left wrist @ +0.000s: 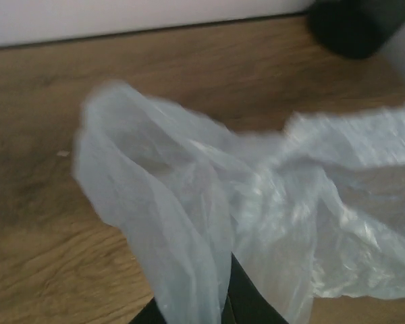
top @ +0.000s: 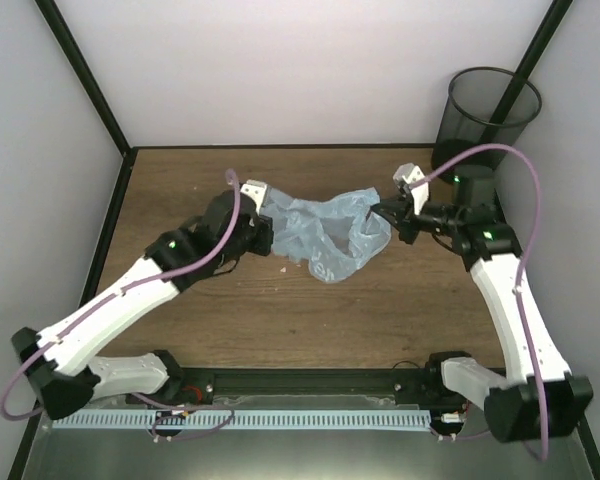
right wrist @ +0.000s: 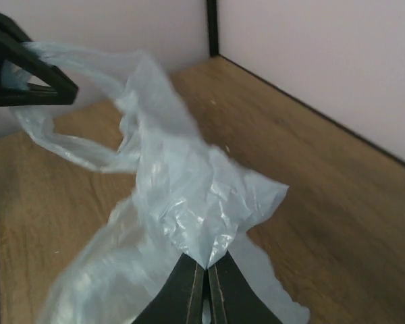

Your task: Put the trash bags into the trash bin

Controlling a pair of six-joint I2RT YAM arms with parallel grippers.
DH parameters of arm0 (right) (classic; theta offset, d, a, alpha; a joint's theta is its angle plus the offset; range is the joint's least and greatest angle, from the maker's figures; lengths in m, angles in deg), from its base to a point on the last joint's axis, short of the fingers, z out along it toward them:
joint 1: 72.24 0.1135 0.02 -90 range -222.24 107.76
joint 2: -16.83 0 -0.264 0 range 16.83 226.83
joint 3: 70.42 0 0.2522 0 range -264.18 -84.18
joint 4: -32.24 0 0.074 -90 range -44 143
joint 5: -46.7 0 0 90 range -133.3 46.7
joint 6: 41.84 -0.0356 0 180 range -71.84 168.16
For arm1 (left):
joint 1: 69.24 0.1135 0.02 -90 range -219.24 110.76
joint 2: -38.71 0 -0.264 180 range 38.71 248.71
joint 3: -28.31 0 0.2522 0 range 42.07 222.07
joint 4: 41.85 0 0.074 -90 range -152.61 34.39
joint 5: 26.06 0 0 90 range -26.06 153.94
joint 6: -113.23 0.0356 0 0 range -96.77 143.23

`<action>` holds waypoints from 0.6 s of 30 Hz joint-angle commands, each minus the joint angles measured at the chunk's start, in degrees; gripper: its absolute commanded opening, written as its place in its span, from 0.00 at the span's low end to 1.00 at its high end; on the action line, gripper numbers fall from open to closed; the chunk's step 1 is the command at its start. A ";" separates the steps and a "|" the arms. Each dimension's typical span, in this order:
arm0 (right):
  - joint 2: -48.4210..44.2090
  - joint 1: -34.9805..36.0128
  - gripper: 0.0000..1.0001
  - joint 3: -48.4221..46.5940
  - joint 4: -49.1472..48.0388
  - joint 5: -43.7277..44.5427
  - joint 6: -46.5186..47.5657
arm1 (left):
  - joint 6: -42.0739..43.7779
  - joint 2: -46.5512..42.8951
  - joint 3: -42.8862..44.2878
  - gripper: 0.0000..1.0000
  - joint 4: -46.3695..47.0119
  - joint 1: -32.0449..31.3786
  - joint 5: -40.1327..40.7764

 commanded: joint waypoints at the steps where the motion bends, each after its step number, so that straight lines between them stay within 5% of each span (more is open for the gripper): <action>1: 9.56 0.05 0.01 -2.10 -7.92 8.46 -5.72 | -3.59 6.47 2.67 0.04 -0.77 9.83 -11.43; 4: 21.35 0.05 0.01 -15.55 -4.81 14.50 -5.07 | -0.27 14.12 14.77 0.04 -3.21 13.54 -11.07; 9: 35.26 -0.24 0.01 -59.57 7.99 18.58 -6.58 | 6.04 24.84 59.73 0.04 -17.86 15.04 0.00; 11: 34.65 -0.26 0.01 -73.65 5.66 19.34 -9.14 | 6.01 17.48 57.09 0.04 -6.71 14.93 -0.73; 13: 24.50 -0.25 0.01 -68.25 -4.01 18.18 -11.21 | 5.57 9.47 51.07 0.04 4.89 14.33 -2.31; 16: 1.14 -0.25 0.01 -33.57 -32.14 12.38 -14.40 | 5.65 0.72 42.09 0.04 14.17 14.14 -5.26; 18: -6.03 -0.19 0.01 -20.01 -37.31 5.70 -11.82 | 7.08 -2.39 33.75 0.04 14.94 14.06 -4.56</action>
